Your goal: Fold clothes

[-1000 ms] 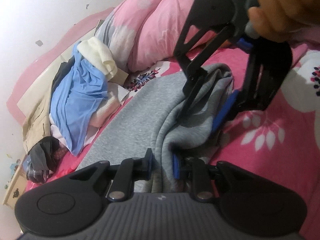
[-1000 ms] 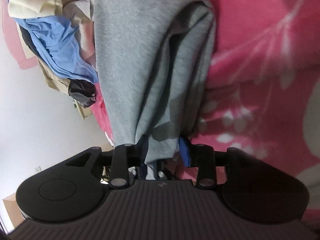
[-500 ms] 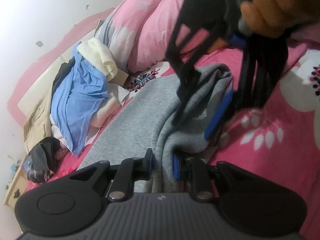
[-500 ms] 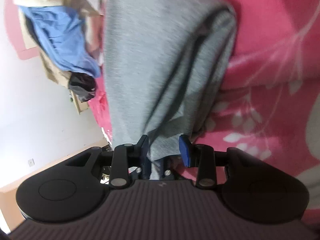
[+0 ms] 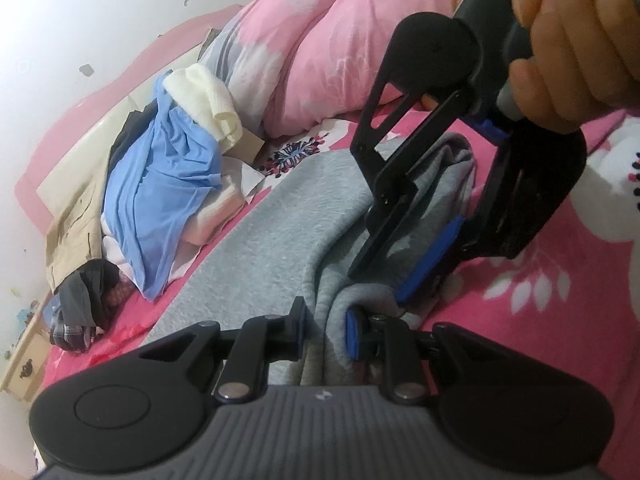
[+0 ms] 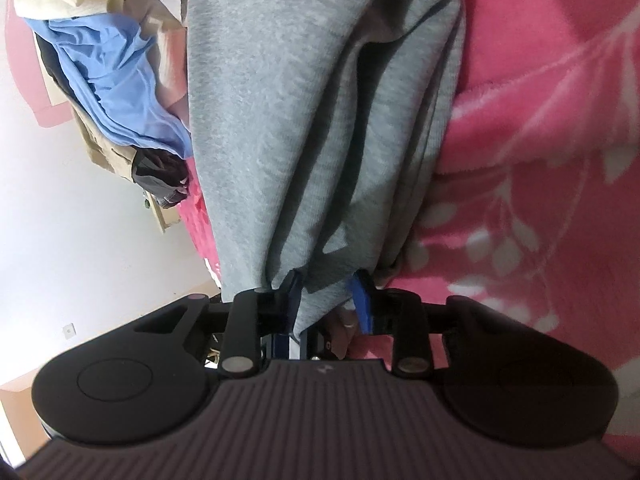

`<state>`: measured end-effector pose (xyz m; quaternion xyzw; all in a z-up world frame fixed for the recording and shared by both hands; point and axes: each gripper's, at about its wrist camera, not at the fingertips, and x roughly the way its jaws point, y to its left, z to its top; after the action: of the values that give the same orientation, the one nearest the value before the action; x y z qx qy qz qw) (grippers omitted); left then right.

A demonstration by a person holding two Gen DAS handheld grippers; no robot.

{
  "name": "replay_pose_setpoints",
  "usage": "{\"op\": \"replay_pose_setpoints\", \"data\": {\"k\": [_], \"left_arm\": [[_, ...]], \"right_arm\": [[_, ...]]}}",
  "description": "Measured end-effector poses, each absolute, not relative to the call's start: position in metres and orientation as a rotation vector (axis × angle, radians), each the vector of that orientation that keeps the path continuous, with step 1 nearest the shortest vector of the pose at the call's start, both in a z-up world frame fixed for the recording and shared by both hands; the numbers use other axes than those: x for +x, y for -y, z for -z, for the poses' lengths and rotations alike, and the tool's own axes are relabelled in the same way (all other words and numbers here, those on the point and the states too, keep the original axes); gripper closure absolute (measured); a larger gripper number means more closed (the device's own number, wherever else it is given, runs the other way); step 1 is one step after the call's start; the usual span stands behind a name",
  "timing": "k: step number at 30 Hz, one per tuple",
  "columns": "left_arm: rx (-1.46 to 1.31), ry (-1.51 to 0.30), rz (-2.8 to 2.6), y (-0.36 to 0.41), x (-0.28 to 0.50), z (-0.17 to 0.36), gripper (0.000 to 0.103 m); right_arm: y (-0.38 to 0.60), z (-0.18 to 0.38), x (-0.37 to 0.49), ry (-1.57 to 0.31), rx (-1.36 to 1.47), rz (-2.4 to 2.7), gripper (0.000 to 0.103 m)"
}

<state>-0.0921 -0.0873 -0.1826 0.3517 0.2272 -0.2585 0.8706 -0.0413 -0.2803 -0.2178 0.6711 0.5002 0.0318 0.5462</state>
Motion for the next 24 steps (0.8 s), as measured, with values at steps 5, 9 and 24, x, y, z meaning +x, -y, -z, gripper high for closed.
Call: {"op": "replay_pose_setpoints", "data": {"k": [5,9,24], "left_arm": [[0.765,-0.458,0.552,0.088,-0.098,0.186,0.082],[0.772,-0.461,0.562,0.087,-0.1,0.187,0.083],[0.543,-0.6,0.745,0.072,-0.079,0.154,0.047]], "right_arm": [[0.282,0.215,-0.037,-1.141,1.56,-0.095,0.099],[0.281,0.189,-0.029,-1.035,1.333,-0.166,0.103],[0.28,0.18,-0.027,-0.829,0.983,-0.271,0.103]]}}
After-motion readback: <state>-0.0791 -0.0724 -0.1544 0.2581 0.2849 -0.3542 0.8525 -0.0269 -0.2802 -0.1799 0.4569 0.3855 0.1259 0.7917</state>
